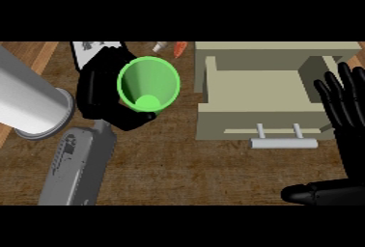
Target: Pick up the cup, place it into the drawer and close the drawer
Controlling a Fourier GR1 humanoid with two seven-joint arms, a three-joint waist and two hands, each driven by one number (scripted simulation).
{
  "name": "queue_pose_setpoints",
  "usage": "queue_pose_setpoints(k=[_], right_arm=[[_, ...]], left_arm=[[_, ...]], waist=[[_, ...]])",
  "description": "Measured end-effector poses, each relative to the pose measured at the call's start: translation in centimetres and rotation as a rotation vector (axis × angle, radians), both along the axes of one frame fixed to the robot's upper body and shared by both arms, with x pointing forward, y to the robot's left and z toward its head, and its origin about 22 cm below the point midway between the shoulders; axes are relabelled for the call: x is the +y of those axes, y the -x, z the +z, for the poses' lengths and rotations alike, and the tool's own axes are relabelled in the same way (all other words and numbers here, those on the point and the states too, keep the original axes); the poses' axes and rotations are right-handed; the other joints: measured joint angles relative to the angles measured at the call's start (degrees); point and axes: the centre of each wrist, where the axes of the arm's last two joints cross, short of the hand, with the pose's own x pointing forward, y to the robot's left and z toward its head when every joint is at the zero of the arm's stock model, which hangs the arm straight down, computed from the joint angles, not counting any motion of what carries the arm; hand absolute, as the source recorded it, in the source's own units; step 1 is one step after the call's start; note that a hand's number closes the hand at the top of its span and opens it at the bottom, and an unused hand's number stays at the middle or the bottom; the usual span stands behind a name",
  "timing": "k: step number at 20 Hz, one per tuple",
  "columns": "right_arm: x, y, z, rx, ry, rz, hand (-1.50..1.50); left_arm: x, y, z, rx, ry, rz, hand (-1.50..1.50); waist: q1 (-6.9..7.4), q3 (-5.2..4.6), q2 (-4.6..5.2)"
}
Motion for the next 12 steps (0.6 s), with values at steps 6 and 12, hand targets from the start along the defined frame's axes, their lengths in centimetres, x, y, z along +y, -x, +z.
queue_pose_setpoints(k=[6, 12], right_arm=[[0.0, 0.3, -0.9, 0.004, -0.001, 0.003, -1.5], [0.0, -0.1, -0.9, 0.009, -0.005, -0.001, -1.5]], left_arm=[[-3.5, -2.1, 3.9, -0.006, -0.046, 0.009, 1.5], [-6.4, -3.7, 6.9, 0.003, -0.092, 0.008, 1.5]], waist=[[-0.31, 0.0, 0.07], [-0.42, 0.0, 0.1]])
